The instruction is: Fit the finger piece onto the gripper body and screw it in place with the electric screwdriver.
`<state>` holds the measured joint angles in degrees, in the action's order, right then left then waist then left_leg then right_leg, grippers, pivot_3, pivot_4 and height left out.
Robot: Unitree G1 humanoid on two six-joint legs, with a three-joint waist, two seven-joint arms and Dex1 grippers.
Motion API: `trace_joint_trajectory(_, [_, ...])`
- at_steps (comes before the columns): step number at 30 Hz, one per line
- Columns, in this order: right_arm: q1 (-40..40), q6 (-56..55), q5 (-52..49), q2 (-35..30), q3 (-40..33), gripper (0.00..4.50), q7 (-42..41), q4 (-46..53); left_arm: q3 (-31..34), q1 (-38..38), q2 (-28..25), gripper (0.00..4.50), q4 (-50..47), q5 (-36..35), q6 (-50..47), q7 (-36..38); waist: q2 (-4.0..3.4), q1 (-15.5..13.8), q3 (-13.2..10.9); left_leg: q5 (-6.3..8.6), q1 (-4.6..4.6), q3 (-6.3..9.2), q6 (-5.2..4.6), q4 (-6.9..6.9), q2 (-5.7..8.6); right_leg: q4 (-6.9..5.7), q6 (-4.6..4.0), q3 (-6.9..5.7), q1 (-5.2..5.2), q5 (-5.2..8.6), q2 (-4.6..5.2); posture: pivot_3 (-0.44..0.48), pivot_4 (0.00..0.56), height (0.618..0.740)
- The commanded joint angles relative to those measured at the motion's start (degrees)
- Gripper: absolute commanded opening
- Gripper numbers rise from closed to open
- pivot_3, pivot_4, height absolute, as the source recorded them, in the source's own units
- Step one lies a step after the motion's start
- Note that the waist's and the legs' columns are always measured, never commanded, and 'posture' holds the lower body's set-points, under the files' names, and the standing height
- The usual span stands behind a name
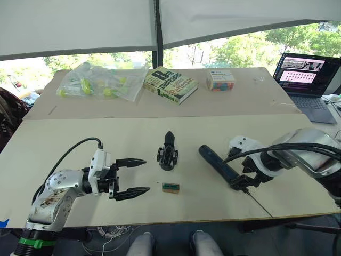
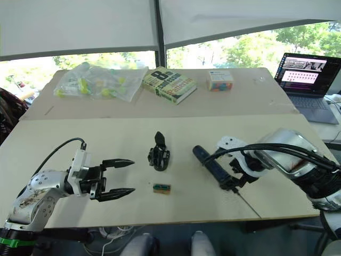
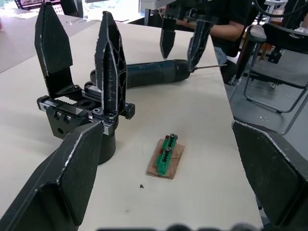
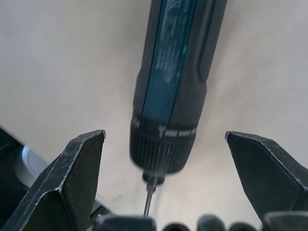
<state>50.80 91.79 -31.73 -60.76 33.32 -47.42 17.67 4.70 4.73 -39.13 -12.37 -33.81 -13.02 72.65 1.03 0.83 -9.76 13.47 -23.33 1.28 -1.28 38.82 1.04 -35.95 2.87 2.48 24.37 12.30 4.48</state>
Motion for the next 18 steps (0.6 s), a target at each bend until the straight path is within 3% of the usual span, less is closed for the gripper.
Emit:
trace_joint_trajectory(1, [0.9,0.7,0.1,1.1,-0.2,4.44,1.7,-0.7,-0.4,-0.2,0.3,4.5,-2.5,-0.3,0.6,-0.2,0.0,0.0,0.0,0.0,-0.01,0.0,0.0,0.0,0.01,0.0,0.0,0.0,0.0,0.0,0.01,0.0,0.15,0.74])
trace_joint_trajectory(15, [-1.5,0.7,1.8,4.1,3.5,4.44,7.1,-1.2,-1.3,-1.3,0.7,4.5,-4.0,-0.4,0.7,-0.8,0.01,0.0,0.0,0.0,0.01,0.0,0.0,0.0,0.0,-0.01,0.0,0.0,-0.01,-0.01,0.0,0.0,0.15,0.74])
trace_joint_trajectory(18, [-2.1,0.7,2.0,5.2,2.7,3.63,7.8,-2.1,-1.2,-1.6,0.7,4.5,-4.0,-0.5,0.7,-1.0,0.15,0.1,0.1,0.0,0.06,0.0,0.0,0.01,-0.02,-0.01,-0.01,-0.01,-0.06,-0.01,-0.04,0.0,0.15,0.74])
